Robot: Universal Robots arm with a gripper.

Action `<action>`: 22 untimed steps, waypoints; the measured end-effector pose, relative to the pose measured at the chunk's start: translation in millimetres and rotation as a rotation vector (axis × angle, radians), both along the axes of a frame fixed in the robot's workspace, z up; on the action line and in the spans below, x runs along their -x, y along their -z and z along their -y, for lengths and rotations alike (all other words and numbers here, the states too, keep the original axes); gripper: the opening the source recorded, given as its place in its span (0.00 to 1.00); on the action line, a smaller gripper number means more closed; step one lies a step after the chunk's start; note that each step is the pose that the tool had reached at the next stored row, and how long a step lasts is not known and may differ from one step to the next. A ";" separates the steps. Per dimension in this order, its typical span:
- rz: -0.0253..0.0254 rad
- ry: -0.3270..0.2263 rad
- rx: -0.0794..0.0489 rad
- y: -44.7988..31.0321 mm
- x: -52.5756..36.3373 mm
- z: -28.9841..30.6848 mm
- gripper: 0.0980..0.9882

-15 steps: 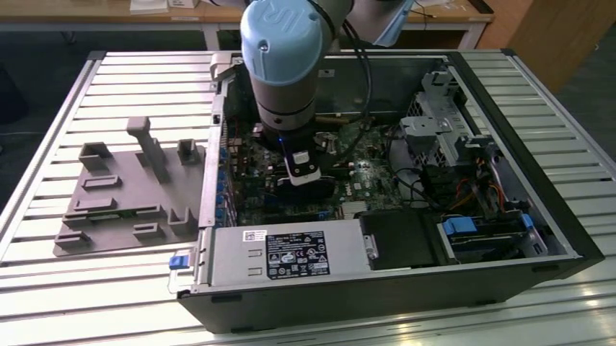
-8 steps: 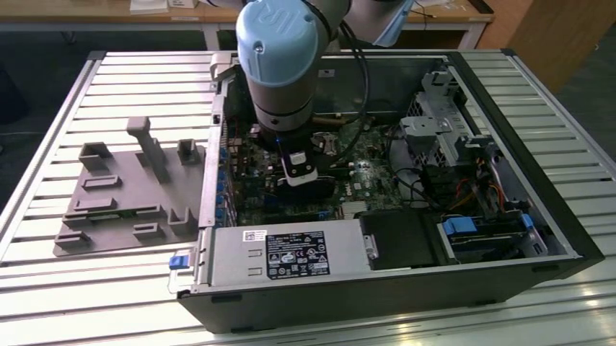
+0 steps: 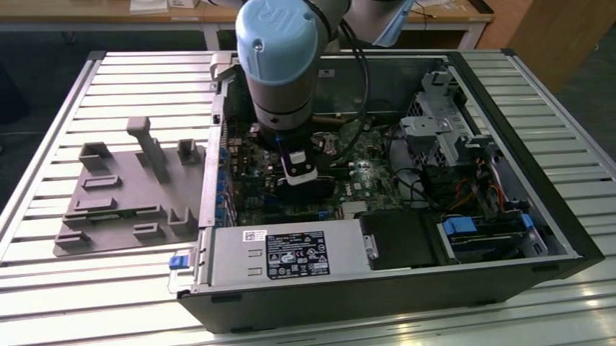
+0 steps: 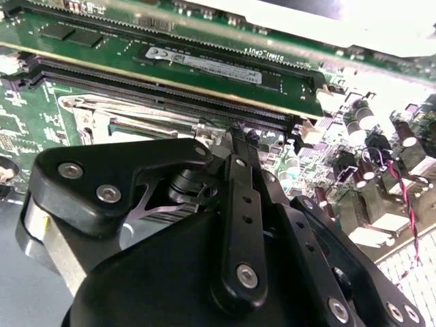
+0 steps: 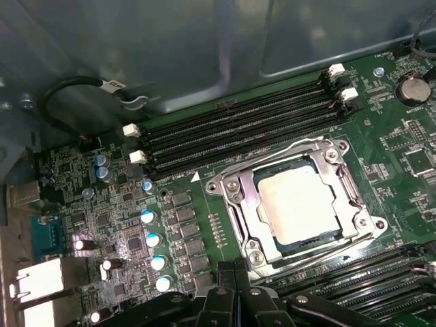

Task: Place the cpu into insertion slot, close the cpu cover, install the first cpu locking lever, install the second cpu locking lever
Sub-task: 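Install the second cpu locking lever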

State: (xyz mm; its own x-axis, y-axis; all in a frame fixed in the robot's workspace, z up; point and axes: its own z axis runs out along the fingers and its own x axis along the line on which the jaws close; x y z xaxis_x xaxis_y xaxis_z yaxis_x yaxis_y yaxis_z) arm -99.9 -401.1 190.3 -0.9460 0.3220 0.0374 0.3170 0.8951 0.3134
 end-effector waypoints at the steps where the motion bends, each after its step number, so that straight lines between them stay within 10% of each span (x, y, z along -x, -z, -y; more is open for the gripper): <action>1: 0.0000 0.000 0.000 -1.6 0.0 0.0 0.00; 11: -0.0011 0.001 0.016 -16.4 -1.7 0.1 0.00; 22: -0.0067 0.002 0.022 -17.4 -31.9 0.1 0.00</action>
State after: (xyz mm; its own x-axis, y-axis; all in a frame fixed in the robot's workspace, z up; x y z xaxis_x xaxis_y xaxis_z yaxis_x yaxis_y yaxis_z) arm -68.0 -401.2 207.6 -0.9452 0.3245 0.0366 0.3207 0.9012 0.2916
